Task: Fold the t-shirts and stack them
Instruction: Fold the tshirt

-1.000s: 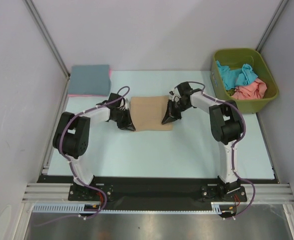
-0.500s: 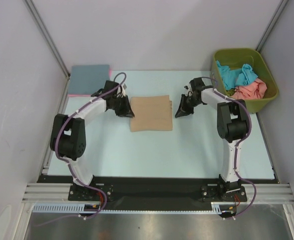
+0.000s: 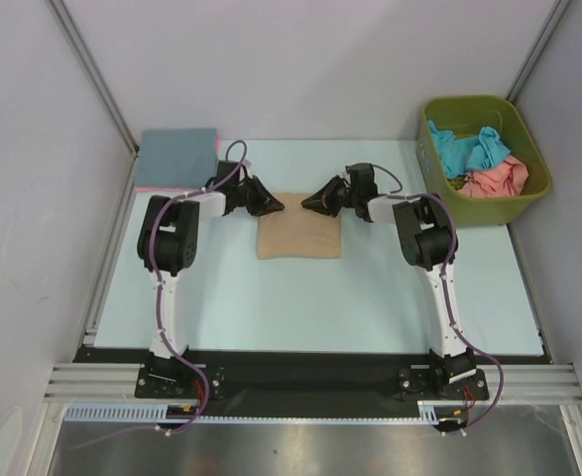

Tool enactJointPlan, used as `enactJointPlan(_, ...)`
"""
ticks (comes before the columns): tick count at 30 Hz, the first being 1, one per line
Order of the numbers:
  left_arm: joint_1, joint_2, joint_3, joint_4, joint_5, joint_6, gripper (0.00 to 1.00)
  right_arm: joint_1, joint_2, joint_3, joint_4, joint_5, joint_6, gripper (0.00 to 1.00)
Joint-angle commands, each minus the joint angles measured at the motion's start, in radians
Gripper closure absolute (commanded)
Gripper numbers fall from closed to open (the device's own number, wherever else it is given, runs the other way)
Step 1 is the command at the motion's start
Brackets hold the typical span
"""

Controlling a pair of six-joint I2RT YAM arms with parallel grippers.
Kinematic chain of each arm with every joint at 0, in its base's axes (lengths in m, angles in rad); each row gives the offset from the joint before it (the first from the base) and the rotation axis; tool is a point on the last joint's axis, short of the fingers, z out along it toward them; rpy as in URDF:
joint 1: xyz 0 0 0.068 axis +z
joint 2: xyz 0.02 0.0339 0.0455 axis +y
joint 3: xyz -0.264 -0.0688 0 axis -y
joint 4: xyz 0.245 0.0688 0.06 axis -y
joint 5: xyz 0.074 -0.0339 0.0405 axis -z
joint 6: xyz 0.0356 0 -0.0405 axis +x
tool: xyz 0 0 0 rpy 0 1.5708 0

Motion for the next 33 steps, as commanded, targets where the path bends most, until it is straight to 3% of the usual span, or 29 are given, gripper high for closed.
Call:
enactJointPlan(1,0.017,0.003,0.065,0.085,-0.004,-0.052,0.86,-0.04,0.029,0.027,0.132,0.03,0.128,0.82)
enactJointPlan(9,0.049,-0.015,0.1,-0.082,-0.036,0.078,0.83,-0.169,0.029,-0.041,0.094,0.004,0.062,0.81)
enactJointPlan(11,0.047,-0.053,0.115,-0.144,-0.067,0.156,0.81,-0.179,0.018,0.019,-0.027,-0.009,0.005,0.8)
enactJointPlan(12,0.047,-0.073,0.126,-0.205,-0.099,0.182,0.77,-0.186,0.012,0.051,-0.097,-0.018,-0.106,0.77)
enactJointPlan(14,0.049,-0.142,0.138,-0.276,-0.148,0.26,0.73,-0.186,-0.019,0.161,-0.35,0.008,-0.241,0.72)
enactJointPlan(18,0.055,-0.305,0.132,-0.441,-0.279,0.354,0.59,-0.173,-0.138,0.237,-0.61,0.103,-0.543,0.51)
enactJointPlan(21,0.063,-0.432,0.108,-0.544,-0.409,0.385,0.51,-0.152,-0.236,0.257,-0.788,0.241,-0.679,0.39)
enactJointPlan(26,0.086,-0.613,-0.05,-0.616,-0.498,0.353,0.43,0.012,-0.405,0.214,-0.921,0.489,-0.957,0.2)
enactJointPlan(29,0.104,-0.737,-0.172,-0.655,-0.558,0.299,0.41,0.194,-0.479,0.115,-0.86,0.652,-1.107,0.09)
enactJointPlan(33,0.13,-0.898,-0.318,-0.71,-0.638,0.209,0.4,0.423,-0.568,-0.033,-0.727,0.839,-1.357,0.02)
